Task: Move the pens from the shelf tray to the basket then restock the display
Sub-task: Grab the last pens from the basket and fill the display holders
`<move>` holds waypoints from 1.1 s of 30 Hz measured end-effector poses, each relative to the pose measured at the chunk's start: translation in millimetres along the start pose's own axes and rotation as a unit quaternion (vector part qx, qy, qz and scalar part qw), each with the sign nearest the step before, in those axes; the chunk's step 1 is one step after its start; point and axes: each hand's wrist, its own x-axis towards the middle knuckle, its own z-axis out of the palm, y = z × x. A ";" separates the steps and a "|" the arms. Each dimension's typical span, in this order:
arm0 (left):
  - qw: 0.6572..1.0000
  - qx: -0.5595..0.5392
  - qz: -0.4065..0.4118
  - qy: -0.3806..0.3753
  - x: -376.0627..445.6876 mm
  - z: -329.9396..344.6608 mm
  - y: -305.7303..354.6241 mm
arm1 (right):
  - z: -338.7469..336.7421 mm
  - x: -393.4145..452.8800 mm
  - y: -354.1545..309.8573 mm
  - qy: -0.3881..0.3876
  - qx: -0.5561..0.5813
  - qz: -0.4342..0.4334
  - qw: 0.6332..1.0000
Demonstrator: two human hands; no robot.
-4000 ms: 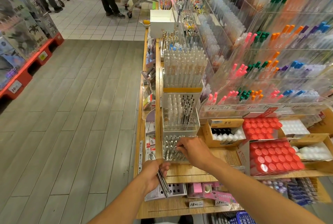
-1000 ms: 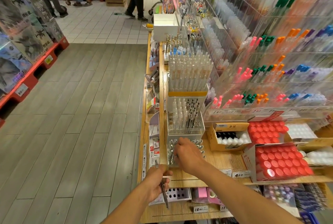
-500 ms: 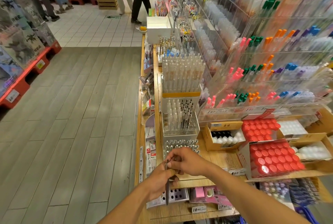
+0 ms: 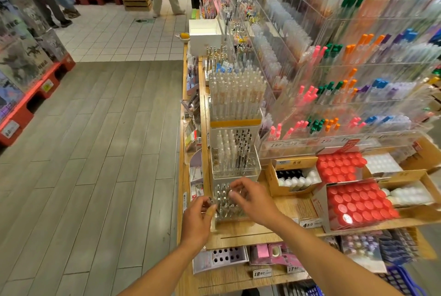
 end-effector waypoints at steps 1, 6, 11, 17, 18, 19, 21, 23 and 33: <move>1.000 0.007 0.001 0.001 0.3 0.8 -0.3 | -3.5 -1.4 3.9 0.035 -0.002 0.005 0.999; 0.997 0.066 0.026 0.005 0.7 5.6 -0.7 | -18.1 -15.9 32.0 0.128 -0.052 0.034 0.990; 0.993 0.109 0.052 0.003 1.3 8.0 -1.9 | -24.0 -24.7 53.2 0.152 -0.042 0.091 0.983; 0.989 0.127 0.077 -0.009 0.2 5.9 -3.9 | -16.5 -21.8 65.7 0.098 0.047 0.158 0.982; 0.987 0.132 0.087 -0.012 0.0 5.4 -4.3 | -14.9 -21.0 67.6 0.093 0.054 0.158 0.981; 0.986 0.138 0.096 -0.015 -0.1 5.0 -4.9 | -13.7 -19.6 69.0 0.092 0.057 0.159 0.981; 0.984 0.145 0.106 -0.018 0.6 4.9 -5.3 | -12.7 -18.7 70.4 0.096 0.061 0.159 0.981; 0.981 0.154 0.115 -0.028 1.6 5.3 -5.2 | -11.7 -20.2 71.2 0.105 0.061 0.156 0.980; 0.949 0.213 0.216 -0.082 3.0 2.5 -15.1 | -12.4 -27.1 73.1 0.091 0.081 0.159 0.980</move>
